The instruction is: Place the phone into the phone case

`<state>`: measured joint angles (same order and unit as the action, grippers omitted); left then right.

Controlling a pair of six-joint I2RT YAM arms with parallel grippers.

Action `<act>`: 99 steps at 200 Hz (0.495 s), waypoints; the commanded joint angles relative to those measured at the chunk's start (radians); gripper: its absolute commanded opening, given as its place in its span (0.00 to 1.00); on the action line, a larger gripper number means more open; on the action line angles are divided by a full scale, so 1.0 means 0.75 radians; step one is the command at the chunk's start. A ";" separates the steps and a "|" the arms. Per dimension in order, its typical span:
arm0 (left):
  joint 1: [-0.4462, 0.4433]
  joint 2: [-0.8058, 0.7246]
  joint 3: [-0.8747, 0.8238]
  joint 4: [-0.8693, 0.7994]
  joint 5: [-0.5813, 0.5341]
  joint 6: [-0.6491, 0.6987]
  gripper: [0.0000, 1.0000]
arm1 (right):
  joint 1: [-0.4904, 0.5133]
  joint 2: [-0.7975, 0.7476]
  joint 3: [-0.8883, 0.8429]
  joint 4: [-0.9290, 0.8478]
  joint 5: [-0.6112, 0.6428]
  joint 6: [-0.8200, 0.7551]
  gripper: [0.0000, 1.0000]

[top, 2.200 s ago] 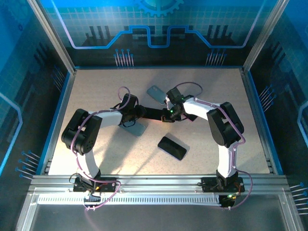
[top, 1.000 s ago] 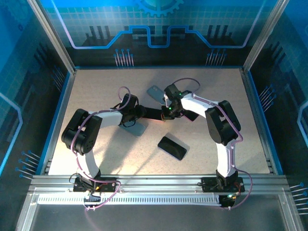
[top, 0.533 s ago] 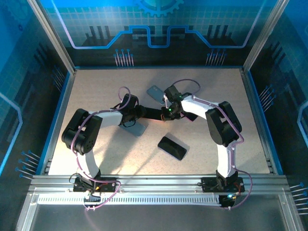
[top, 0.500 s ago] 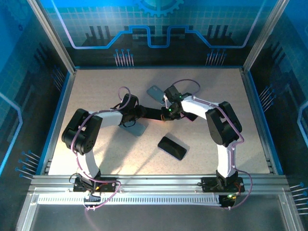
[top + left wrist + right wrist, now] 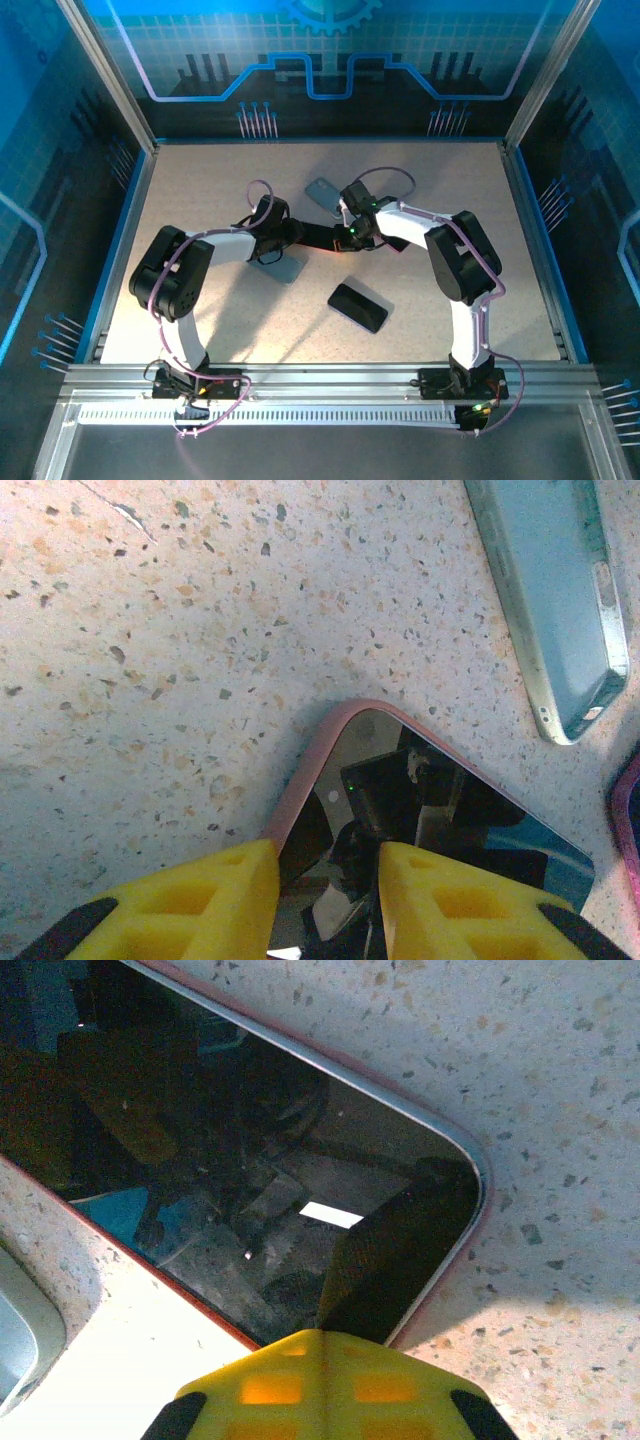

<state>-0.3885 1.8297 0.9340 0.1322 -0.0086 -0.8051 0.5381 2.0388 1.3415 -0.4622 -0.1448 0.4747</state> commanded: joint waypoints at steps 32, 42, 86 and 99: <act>-0.046 0.065 0.025 -0.125 0.030 0.044 0.34 | 0.066 0.000 -0.134 -0.073 -0.099 0.087 0.00; -0.048 0.058 0.035 -0.137 0.025 0.050 0.34 | 0.058 -0.058 -0.105 -0.094 -0.094 0.084 0.00; -0.047 0.017 0.057 -0.177 -0.023 0.071 0.34 | -0.015 -0.177 0.062 -0.169 -0.077 0.041 0.00; -0.048 0.009 0.057 -0.180 -0.027 0.068 0.34 | -0.039 -0.169 0.099 -0.174 -0.061 0.027 0.00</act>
<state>-0.4141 1.8328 0.9684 0.0788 -0.0235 -0.7773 0.5373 1.9541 1.3426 -0.5369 -0.1856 0.5148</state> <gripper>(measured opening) 0.336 0.064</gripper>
